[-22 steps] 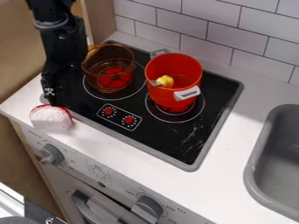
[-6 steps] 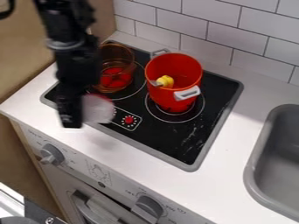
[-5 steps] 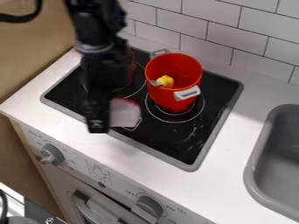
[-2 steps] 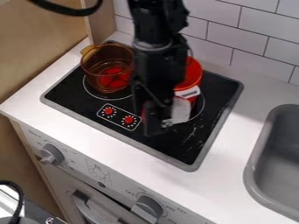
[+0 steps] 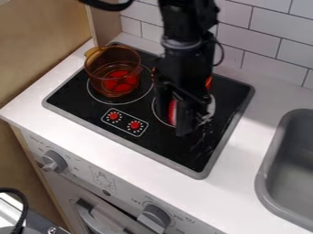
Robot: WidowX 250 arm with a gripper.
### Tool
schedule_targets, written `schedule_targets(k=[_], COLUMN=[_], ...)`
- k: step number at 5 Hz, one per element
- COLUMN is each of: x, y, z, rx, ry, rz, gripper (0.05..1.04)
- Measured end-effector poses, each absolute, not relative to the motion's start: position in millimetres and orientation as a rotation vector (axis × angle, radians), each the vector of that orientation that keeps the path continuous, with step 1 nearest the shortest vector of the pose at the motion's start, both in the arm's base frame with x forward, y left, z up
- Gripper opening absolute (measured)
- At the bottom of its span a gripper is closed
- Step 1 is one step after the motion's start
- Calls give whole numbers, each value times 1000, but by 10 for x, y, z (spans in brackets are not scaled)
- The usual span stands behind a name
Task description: Put the red-and-white object between the burners and the sink
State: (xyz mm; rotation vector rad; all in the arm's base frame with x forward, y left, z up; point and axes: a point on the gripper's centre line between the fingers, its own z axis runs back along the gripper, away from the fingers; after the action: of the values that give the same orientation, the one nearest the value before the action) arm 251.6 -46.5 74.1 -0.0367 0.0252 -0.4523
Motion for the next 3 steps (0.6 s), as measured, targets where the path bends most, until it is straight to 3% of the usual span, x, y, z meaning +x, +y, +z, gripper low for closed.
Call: schedule_targets(k=[3], x=[2527], y=[-920], z=[612], rx=[-34], ry=[-16], rz=[-321], gripper=[600])
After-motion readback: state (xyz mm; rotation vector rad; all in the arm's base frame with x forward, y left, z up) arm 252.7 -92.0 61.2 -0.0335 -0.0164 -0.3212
